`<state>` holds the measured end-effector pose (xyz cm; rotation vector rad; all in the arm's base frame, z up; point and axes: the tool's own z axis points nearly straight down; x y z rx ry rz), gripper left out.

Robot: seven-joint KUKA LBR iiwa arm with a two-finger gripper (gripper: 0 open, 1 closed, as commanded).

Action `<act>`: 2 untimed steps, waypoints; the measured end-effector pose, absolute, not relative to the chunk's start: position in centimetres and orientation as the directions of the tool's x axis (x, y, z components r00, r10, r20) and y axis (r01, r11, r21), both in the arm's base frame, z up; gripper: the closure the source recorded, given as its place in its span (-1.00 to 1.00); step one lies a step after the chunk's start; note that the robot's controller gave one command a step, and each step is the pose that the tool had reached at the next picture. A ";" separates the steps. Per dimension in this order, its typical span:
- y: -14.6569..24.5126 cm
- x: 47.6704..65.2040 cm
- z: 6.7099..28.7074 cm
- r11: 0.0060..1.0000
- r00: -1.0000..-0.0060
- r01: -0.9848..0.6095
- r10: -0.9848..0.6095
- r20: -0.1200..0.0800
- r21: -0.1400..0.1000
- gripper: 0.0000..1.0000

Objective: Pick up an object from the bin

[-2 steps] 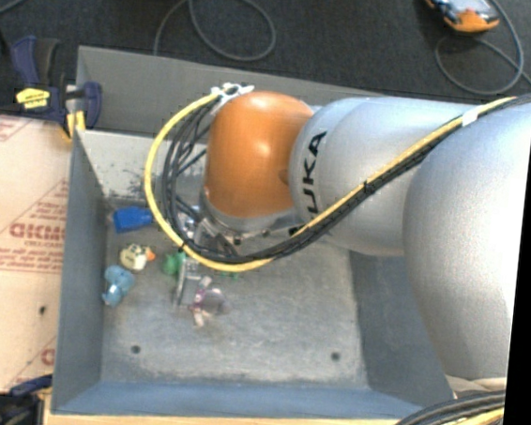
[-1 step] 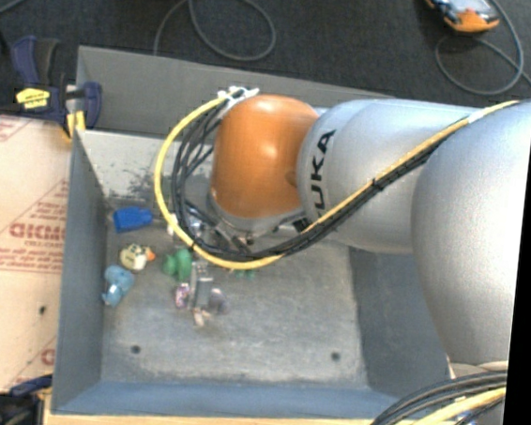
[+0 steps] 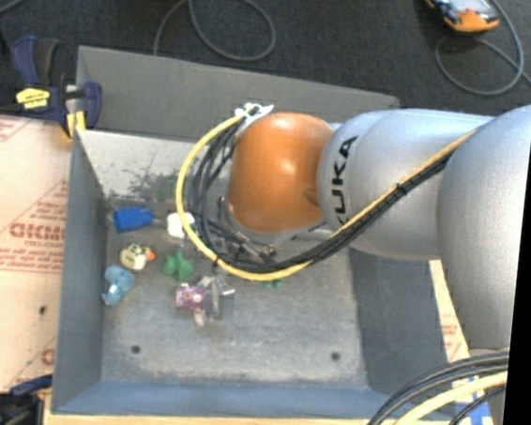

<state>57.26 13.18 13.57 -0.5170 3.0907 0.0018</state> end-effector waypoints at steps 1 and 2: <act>11.8 56.5 13.2 0.985 -0.985 -0.175 -0.175 -0.006 0.002 -1.00; 11.7 57.0 10.9 1.000 -0.999 0.029 0.029 -0.012 0.004 -1.00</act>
Offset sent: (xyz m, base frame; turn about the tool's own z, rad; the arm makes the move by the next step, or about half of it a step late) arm 0.0011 -0.0136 -0.0621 0.3139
